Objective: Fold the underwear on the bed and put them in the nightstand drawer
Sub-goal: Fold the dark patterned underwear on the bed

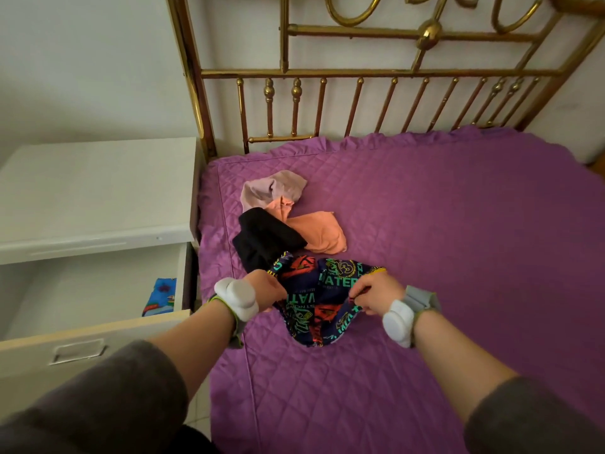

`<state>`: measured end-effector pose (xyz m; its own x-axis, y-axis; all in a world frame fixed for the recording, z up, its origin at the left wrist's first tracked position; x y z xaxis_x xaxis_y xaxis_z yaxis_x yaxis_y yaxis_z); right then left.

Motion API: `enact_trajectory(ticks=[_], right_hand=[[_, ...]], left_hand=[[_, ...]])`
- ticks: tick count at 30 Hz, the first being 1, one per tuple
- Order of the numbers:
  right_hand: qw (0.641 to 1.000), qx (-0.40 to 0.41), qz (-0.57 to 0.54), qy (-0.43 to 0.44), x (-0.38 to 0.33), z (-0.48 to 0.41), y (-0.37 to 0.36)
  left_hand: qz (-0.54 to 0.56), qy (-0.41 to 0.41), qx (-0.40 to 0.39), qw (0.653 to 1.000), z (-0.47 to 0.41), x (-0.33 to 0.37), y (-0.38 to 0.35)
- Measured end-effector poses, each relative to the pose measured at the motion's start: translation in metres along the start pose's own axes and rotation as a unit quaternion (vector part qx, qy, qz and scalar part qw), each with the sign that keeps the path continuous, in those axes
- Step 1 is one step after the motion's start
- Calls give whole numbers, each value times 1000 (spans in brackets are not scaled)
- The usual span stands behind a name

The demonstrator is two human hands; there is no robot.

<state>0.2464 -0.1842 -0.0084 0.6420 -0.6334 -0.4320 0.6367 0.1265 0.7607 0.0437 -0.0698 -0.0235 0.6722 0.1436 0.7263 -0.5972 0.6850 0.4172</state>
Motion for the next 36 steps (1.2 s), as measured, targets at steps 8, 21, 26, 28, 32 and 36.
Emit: enact_trajectory(ticks=[8,21,26,28,32,36], right_hand=[[993,32,-13,111,-31,-2,-18],[946,-27,-281,158,-54,4,-28],[975,89,-89,184,-60,5,-23],[974,123,-41,185,-63,6,-16],[972,118,-108,172,-67,6,2],[968,122,-112,187,-72,9,23]], left_hand=[[77,-53,-10,996,2,12,-23],[474,8,-17,880,16,38,-22],[442,-29,-19,897,18,50,-11],[192,-127,28,973,17,54,0],[-18,-271,5,962,21,70,7],[34,-263,-3,964,19,84,16]])
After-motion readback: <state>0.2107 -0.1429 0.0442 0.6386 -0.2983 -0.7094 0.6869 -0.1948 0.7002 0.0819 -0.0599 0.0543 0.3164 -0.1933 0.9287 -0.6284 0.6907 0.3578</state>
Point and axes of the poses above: each hand's wrist, its own z-axis away from the middle knuckle, its own y-axis out of the back of the hand, x = y × z, the point moved 5 cm from there along -z, towards the middle knuckle, and after that the axes turned 9 degrees about z, right-handed, at the moved point
